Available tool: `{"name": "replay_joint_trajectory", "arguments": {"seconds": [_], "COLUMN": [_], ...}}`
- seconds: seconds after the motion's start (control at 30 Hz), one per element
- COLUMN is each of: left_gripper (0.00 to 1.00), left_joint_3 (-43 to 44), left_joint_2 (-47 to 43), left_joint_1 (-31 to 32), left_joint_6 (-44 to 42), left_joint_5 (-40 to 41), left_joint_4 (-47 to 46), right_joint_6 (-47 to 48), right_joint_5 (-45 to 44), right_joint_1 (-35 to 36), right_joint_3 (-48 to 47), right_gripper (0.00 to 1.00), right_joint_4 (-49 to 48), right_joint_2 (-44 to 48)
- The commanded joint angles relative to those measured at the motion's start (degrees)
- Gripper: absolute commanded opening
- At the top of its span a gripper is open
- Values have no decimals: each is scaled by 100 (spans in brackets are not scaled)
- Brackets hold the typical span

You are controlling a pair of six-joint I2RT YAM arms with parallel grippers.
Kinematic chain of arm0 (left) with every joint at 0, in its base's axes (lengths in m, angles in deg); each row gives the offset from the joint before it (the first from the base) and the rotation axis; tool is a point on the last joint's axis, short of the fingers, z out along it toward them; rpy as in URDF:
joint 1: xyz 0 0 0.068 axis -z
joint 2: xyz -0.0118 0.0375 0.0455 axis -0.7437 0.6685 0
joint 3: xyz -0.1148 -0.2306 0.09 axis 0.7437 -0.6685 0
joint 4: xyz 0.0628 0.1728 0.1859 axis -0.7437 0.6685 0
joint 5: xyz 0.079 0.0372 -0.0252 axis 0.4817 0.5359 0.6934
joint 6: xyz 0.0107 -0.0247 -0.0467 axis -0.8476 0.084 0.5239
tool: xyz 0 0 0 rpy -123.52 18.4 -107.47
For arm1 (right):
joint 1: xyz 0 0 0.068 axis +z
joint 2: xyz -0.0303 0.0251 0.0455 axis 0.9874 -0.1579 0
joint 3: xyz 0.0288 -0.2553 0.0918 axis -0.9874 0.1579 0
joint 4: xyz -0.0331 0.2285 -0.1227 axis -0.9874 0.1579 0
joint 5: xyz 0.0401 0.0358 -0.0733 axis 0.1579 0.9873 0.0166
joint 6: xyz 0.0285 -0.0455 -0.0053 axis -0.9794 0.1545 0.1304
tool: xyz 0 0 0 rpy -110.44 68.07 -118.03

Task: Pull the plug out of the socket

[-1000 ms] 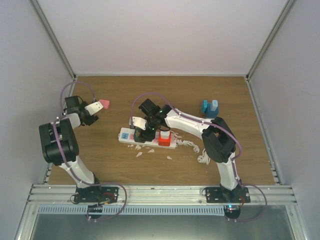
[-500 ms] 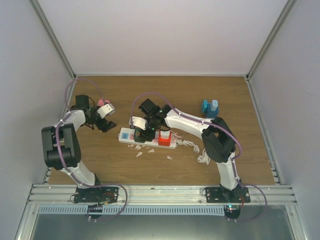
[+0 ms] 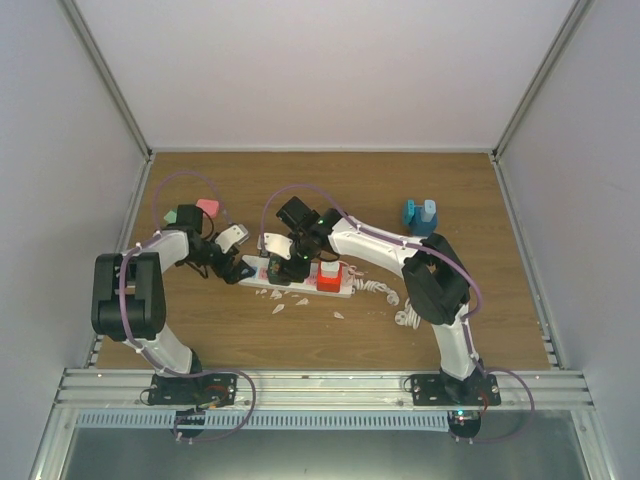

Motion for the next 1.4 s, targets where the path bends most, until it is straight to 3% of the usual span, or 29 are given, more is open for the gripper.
{"name": "replay_joint_trajectory", "arguments": {"seconds": [0.0,0.23,0.5,1.0,1.37], "left_gripper": [99,99,90,79,78], "left_joint_3": [-98,-379,-630,-627,-528], "left_joint_2": [-61,74,54,189,346], "left_joint_1": [129,325,329,504,498], "left_joint_6": [251,261,190,72,139], "left_joint_5": [-42,634,1267,1520,1422], "left_joint_4": [-345,-725,-989,-1058,-994], "right_joint_6": [33,8,-58,-187,-138], "right_joint_5": [-7,140,276,702,620], "right_joint_1": [-3,-5,-23,-205,-229], "right_joint_3": [-104,-238,-359,-669,-614], "right_gripper": [36,33,28,24,22], "right_joint_4": [279,345,358,519,516], "right_joint_2": [-156,-136,-56,-16,137]}}
